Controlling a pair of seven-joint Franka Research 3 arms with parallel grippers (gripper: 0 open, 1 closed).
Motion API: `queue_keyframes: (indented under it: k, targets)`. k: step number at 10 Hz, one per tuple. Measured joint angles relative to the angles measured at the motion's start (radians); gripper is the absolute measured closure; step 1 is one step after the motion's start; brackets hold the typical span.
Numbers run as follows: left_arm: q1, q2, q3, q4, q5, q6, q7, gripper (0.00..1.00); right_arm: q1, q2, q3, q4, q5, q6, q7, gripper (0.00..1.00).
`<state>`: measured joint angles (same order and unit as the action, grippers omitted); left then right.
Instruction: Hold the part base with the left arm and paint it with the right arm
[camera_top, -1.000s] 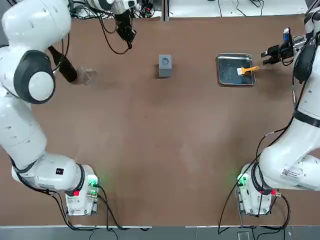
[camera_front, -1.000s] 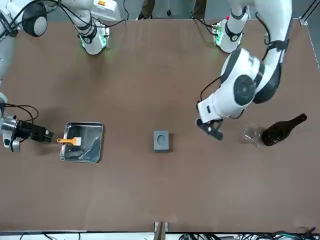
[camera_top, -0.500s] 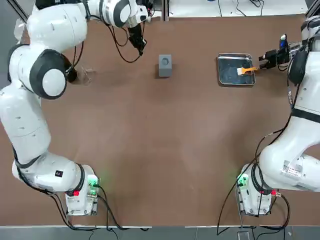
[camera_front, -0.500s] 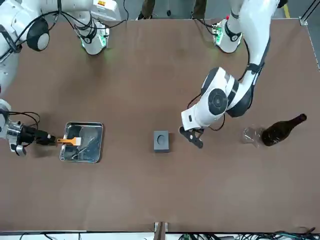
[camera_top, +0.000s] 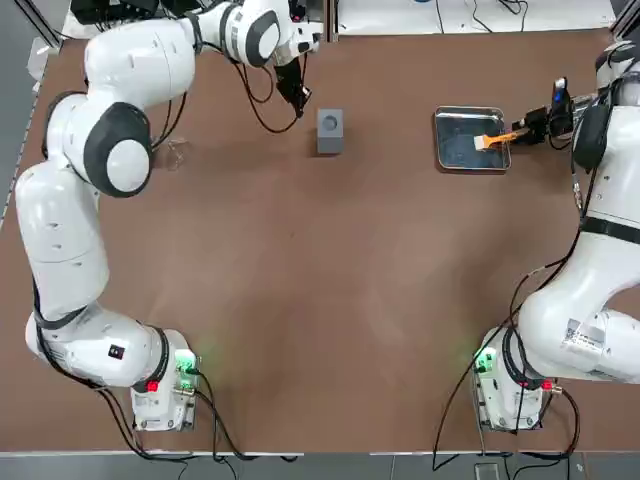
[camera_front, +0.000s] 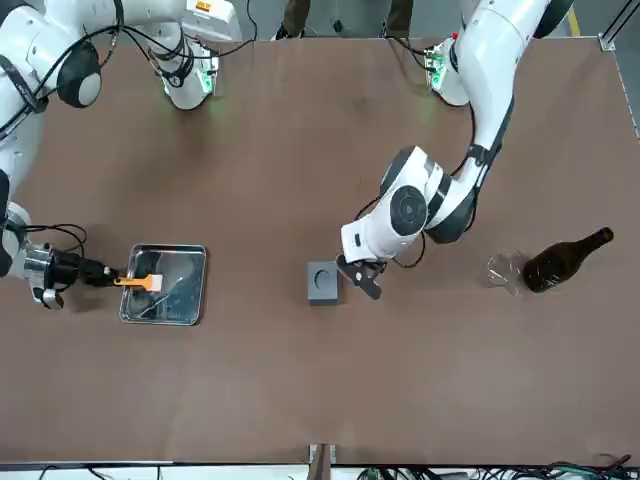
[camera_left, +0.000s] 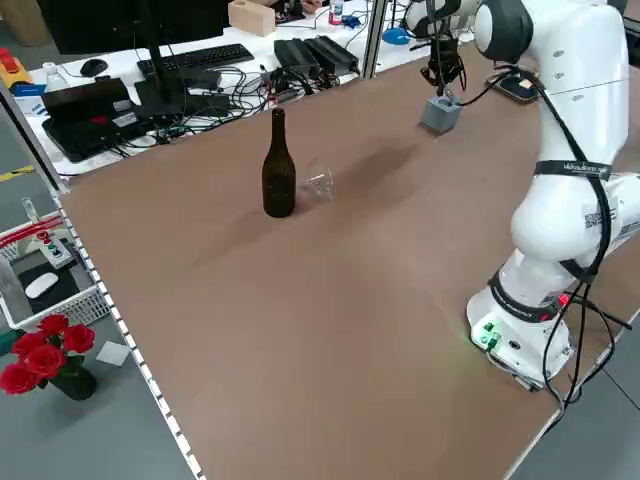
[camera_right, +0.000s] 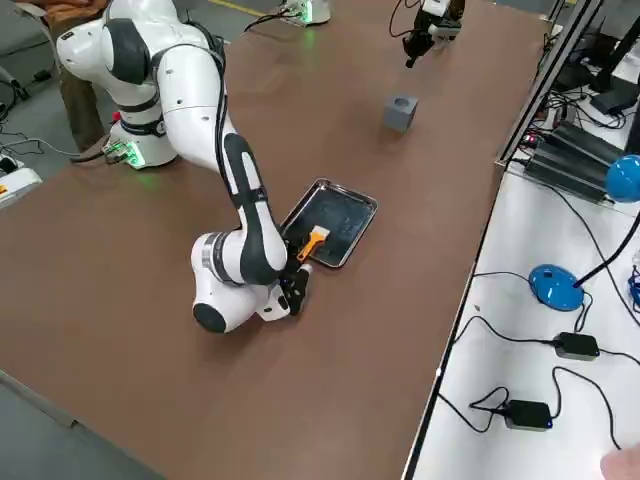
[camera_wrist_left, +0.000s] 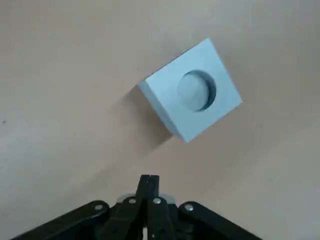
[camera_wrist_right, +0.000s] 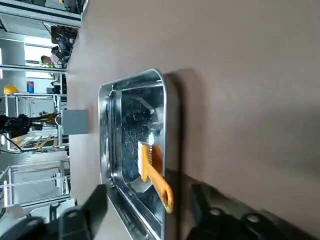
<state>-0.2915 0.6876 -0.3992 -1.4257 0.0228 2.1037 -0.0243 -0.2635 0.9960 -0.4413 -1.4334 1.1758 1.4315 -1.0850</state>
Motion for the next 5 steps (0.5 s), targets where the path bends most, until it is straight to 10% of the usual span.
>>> queue_keyframes:
  k: [2, 5]
  targets:
    - [-0.020, 0.074, 0.000, 0.033, 0.000, 0.102, -0.001, 0.99, 0.000, 0.007, 0.000, 0.000, 0.002, -0.002, 0.000, 0.49]
    - [-0.045, 0.147, 0.001, 0.087, 0.000, 0.153, 0.007, 0.99, 0.000, 0.006, 0.000, 0.004, 0.004, -0.004, 0.000, 0.53]
